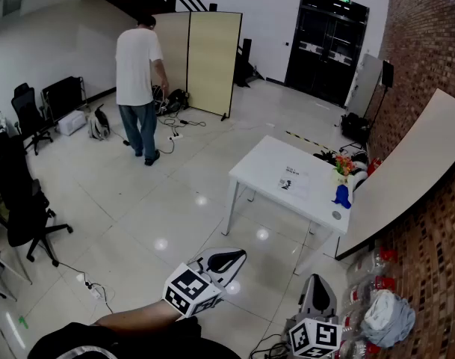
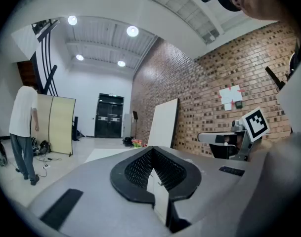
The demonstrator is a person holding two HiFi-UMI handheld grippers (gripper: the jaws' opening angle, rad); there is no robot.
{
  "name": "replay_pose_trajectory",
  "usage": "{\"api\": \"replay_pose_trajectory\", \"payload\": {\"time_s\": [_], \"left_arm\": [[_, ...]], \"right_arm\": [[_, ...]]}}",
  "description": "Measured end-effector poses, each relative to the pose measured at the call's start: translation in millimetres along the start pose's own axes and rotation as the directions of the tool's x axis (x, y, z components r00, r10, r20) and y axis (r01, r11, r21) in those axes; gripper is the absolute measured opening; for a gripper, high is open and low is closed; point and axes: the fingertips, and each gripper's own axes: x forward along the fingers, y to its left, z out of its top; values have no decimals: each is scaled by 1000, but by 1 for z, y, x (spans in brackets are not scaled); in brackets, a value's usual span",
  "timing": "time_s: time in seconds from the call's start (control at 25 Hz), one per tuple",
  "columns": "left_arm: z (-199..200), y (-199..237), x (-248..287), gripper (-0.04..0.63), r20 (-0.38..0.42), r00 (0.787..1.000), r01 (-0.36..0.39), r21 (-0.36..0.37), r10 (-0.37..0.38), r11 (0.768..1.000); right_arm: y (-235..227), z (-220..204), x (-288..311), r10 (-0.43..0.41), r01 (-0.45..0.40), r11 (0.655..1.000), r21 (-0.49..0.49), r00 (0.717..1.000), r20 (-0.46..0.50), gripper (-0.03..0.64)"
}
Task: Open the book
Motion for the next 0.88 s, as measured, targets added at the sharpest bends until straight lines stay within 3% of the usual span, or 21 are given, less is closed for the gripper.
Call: {"api": "replay_pose_trajectory", "payload": {"time_s": [0.28,0.52,0.88], "left_arm": [[-9,62,80,-5,14,1000,-3,-33,3,999],[5,136,141,-5,37,998,61,-69,-58,996],[0,233,259,-5,12,998,60,-87,-59,994]], "right_arm": [[-33,-2,92,-11,10,1000,-29,1000,-18,2],[-26,13,196,13,-17,991,-133,999,-30,2],[-100,5,331,-42,40,998,-50,998,-44,2]]}}
